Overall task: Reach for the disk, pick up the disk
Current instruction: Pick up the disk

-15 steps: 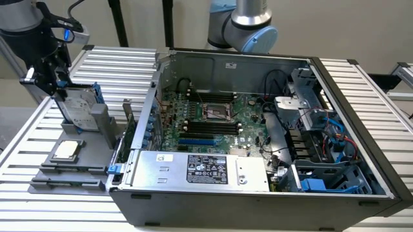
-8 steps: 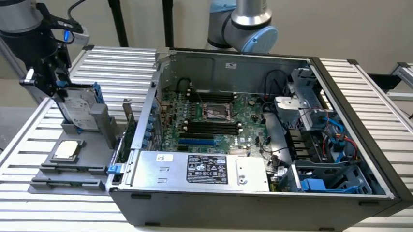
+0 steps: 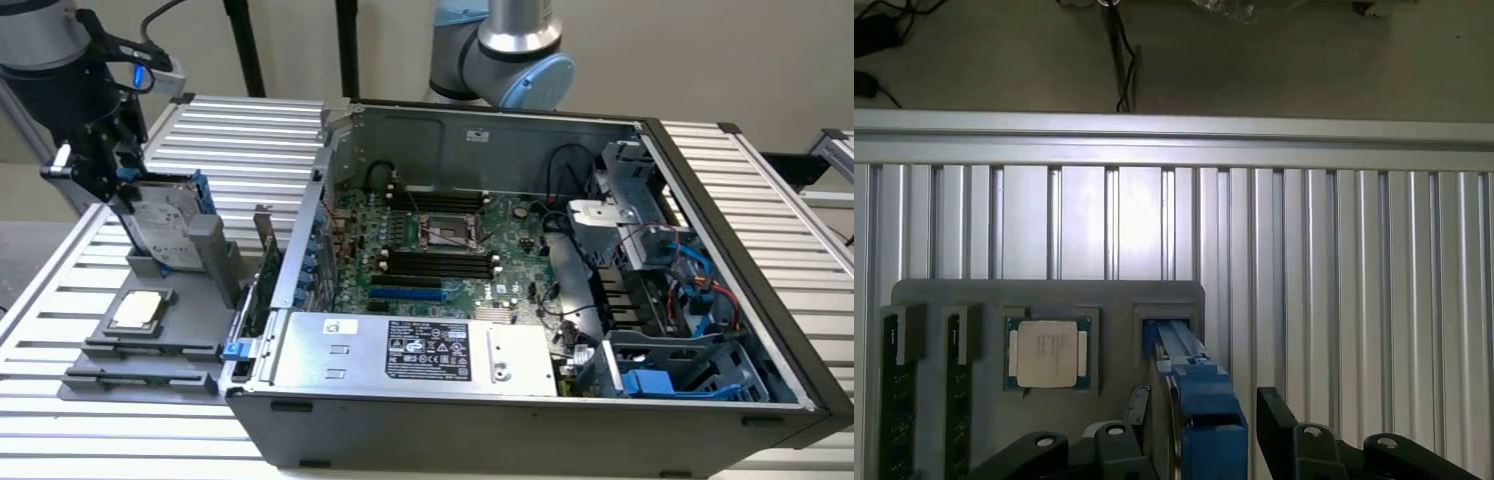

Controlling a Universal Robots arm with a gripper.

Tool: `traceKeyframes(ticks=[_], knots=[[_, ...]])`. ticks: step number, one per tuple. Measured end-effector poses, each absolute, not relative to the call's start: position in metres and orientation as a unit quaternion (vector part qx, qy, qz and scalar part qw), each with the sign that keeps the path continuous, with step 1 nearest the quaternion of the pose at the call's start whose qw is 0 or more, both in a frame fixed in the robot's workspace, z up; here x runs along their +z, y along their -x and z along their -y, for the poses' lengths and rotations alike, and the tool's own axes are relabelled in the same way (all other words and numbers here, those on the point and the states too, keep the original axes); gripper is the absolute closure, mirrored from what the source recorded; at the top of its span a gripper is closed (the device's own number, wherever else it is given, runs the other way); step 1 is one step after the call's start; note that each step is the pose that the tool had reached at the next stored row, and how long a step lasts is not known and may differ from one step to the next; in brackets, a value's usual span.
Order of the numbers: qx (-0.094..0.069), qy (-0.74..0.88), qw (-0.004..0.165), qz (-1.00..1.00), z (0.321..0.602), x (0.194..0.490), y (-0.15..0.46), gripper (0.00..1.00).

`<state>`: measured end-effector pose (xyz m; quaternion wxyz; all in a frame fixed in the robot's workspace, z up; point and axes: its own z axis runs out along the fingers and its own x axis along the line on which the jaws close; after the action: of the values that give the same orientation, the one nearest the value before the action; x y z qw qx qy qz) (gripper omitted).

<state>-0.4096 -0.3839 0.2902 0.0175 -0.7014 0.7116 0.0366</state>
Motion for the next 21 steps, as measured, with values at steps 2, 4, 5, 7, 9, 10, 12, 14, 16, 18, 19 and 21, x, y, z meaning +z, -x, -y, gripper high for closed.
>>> traceKeyframes(ticks=[2, 4, 5, 7, 9, 10, 12, 14, 16, 18, 19, 21], knots=[[0.037, 0.701, 0.018, -0.712, 0.3838, 0.2899, 0.4096, 0.46], [0.037, 0.701, 0.018, -0.712, 0.3838, 0.2897, 0.4095, 0.46], [0.037, 0.701, 0.018, -0.712, 0.3838, 0.2896, 0.4093, 0.46], [0.037, 0.701, 0.018, -0.712, 0.3839, 0.2896, 0.4086, 0.48], [0.037, 0.701, 0.017, -0.712, 0.3840, 0.2897, 0.4075, 0.61], [0.037, 0.701, 0.018, -0.712, 0.3839, 0.2896, 0.4072, 0.61], [0.037, 0.701, 0.018, -0.712, 0.3839, 0.2896, 0.4068, 0.65], [0.037, 0.701, 0.018, -0.712, 0.3840, 0.2896, 0.4065, 0.65], [0.037, 0.701, 0.018, -0.712, 0.3840, 0.2896, 0.4065, 0.65], [0.037, 0.701, 0.018, -0.712, 0.3841, 0.2896, 0.4064, 0.65], [0.037, 0.701, 0.018, -0.712, 0.3842, 0.2897, 0.4064, 0.65], [0.037, 0.701, 0.018, -0.712, 0.3845, 0.2897, 0.4064, 0.66]])
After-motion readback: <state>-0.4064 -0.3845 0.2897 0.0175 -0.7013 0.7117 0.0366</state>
